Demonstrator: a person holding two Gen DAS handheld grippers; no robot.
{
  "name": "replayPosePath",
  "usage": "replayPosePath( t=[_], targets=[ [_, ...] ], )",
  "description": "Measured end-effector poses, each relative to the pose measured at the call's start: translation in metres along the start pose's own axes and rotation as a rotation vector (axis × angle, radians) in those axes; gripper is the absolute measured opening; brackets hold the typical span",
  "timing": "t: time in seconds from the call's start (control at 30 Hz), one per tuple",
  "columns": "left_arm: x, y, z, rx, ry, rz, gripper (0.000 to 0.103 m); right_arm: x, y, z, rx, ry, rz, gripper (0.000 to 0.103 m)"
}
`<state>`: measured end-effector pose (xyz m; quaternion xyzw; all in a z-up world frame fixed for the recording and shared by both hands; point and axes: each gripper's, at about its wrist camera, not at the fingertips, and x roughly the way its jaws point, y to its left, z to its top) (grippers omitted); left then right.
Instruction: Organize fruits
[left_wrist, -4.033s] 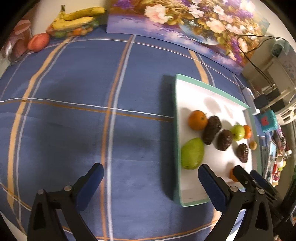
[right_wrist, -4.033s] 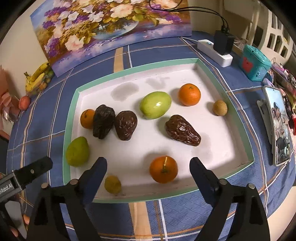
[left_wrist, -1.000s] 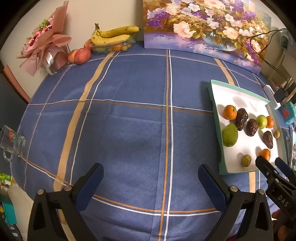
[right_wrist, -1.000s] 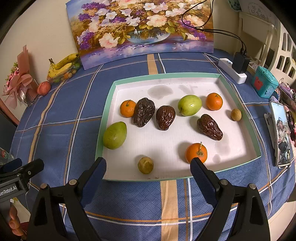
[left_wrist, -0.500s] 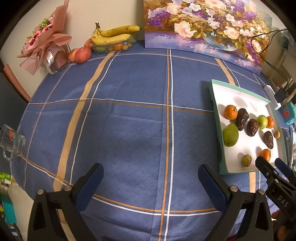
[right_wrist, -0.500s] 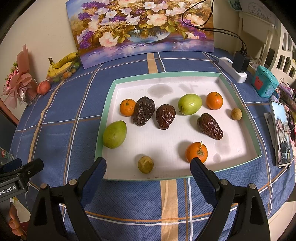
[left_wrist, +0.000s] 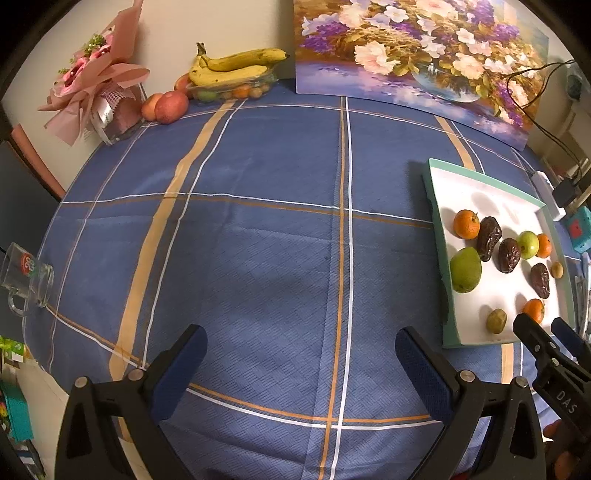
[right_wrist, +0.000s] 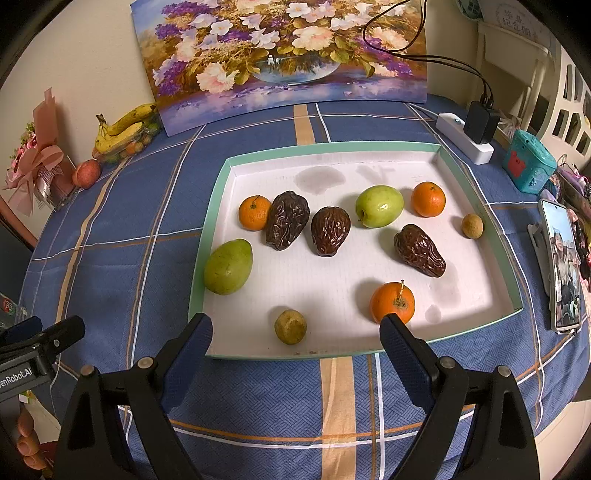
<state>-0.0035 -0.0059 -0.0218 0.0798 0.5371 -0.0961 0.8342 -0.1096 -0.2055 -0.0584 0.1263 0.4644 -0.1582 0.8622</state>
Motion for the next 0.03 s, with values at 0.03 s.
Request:
replayPosePath(
  t=[0.03],
  targets=[
    [0.0005, 0.0004, 0.0005, -0.002, 0.002, 0.000, 0.103, 0.0008, -0.0004, -0.0002, 0.000, 0.000, 0.000, 0.092]
  ],
)
